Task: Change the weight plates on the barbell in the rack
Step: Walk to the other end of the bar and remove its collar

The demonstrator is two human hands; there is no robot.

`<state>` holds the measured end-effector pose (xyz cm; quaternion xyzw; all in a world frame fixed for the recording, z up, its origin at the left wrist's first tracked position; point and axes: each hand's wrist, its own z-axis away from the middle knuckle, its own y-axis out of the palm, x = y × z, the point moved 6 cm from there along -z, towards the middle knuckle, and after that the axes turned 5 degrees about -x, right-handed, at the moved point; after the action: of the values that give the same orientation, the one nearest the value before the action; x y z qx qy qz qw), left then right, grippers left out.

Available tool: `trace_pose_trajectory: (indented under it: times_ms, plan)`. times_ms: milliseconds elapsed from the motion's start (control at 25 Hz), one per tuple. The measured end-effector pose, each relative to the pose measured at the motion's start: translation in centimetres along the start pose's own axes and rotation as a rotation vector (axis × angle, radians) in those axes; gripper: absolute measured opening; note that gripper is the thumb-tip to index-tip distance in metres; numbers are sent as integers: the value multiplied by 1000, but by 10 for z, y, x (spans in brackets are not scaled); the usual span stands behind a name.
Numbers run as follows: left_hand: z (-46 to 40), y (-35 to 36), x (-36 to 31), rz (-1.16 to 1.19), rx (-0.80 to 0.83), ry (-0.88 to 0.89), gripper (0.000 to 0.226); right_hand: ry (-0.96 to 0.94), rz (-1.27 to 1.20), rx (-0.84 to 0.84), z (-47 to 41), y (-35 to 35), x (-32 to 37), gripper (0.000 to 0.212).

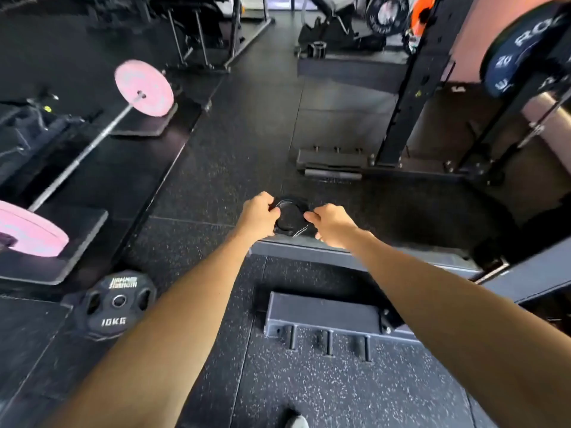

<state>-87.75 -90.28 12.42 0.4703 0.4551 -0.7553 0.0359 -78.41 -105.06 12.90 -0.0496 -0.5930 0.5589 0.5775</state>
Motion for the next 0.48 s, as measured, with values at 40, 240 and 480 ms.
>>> trace_pose_trajectory:
  times_ms: [40, 240, 480]
  plan:
    - [-6, 9, 8, -50, 1, 11, 27, 28, -3, 14, -9, 12, -9, 41]
    - [-24, 39, 40, -222, 37, 37, 16, 147, -100, -4, -36, 54, -49, 38]
    - [-35, 53, 54, -244, 34, 73, 22, 158, -132, -53, -51, 69, -63, 31]
